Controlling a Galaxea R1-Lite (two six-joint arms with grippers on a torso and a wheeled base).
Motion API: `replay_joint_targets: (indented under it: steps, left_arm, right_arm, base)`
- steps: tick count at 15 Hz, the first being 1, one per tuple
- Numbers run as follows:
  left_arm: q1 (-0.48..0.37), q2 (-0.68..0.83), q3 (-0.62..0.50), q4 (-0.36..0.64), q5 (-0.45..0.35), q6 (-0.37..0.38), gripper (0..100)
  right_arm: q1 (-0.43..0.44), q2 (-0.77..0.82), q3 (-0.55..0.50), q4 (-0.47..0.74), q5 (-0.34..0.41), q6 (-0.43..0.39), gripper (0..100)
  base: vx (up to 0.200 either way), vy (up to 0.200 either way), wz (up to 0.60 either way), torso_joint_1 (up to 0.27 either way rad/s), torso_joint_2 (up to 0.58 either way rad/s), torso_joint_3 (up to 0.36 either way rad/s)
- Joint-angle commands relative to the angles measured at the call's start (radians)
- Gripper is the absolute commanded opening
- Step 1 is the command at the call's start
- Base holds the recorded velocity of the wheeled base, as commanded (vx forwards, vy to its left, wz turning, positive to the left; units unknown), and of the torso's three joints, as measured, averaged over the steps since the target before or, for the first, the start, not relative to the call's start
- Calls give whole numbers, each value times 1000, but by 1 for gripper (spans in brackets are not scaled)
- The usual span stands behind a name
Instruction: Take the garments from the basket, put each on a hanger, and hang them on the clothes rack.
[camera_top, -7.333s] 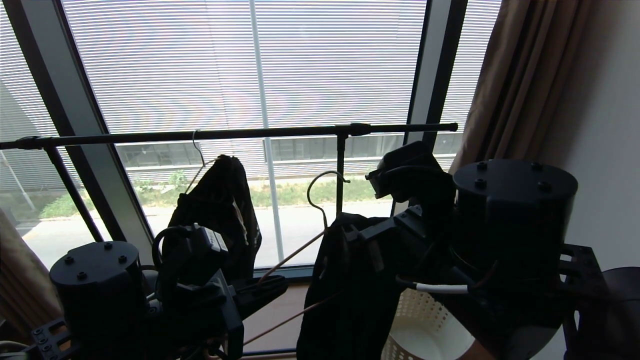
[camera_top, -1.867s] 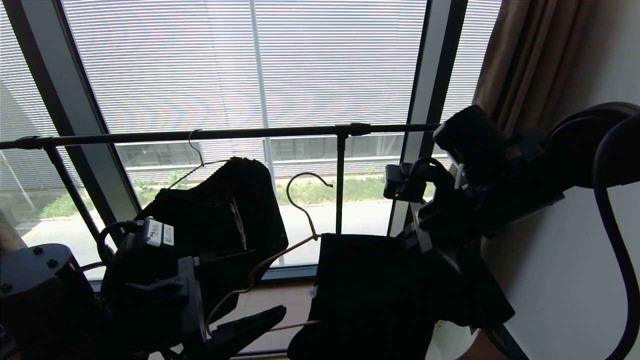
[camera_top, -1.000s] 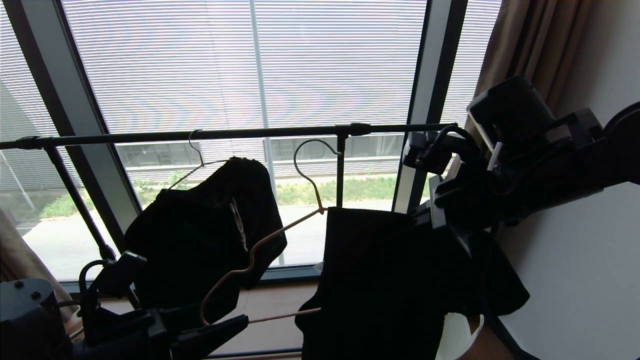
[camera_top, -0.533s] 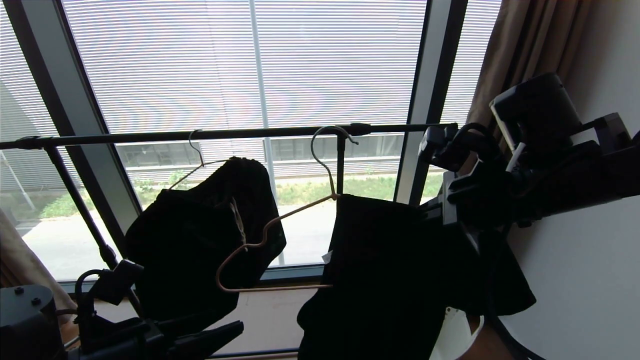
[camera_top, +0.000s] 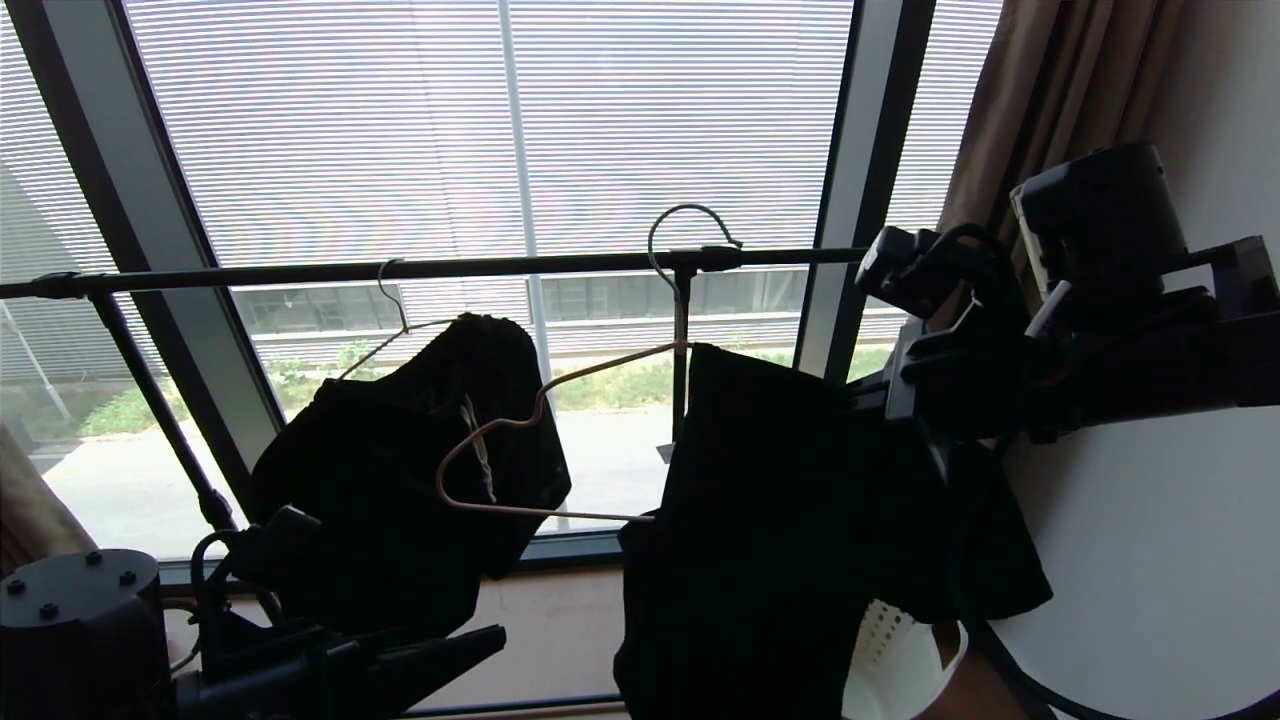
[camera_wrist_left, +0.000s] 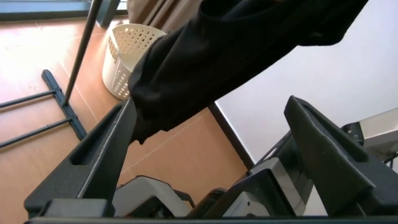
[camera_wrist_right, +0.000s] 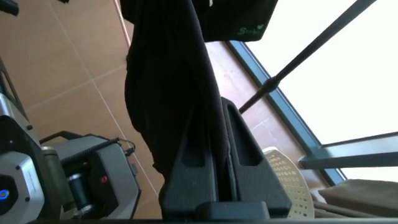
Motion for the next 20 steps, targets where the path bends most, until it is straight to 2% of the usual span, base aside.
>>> replay_joint_targets:
  steps: [1, 2, 5, 6, 8, 11, 12, 16, 18, 20]
  left_arm:
    - [-21, 80, -45, -1, 10, -4, 100]
    - [-29, 94, -54, -1, 19, -4, 100]
    - [-107, 178, -133, -1, 140, -33, 100]
    - [-127, 186, -143, -1, 154, -37, 100]
    - [-162, 186, -149, -1, 162, -40, 100]
    - [-173, 186, -160, -3, 189, -66, 100]
    - [-176, 186, -160, -4, 189, -74, 100]
    - [-213, 198, -188, -6, 192, -83, 100]
    - [-236, 226, -228, -6, 243, -96, 100]
    - [-249, 253, -243, -6, 261, -96, 100]
  right_arm:
    - [4, -28, 41, -26, 0, 1, 0]
    - [5, -35, 46, -28, 0, 1, 0]
    - [55, -84, 66, -20, -6, -1, 0]
    - [70, -89, 67, -19, -12, 1, 0]
    - [78, -94, 70, -19, -59, 3, 0]
    - [84, -95, 76, -23, -69, 36, 0]
    - [87, -103, 80, -26, -82, 72, 0]
    - [113, -104, 92, -28, -108, 87, 0]
    - [133, -103, 90, -28, -130, 90, 0]
    - [139, -104, 93, -28, -130, 92, 0]
  base:
    - [0, 0, 0, 0, 0, 0]
    - [0, 0, 0, 0, 0, 0]
    - [0, 0, 0, 0, 0, 0]
    - [0, 0, 0, 0, 0, 0]
    - [0, 0, 0, 0, 0, 0]
    - [0, 0, 0, 0, 0, 0]
    - [0, 0, 0, 0, 0, 0]
    - [0, 0, 0, 0, 0, 0]
    - [0, 0, 0, 0, 0, 0]
    - [0, 0, 0, 0, 0, 0]
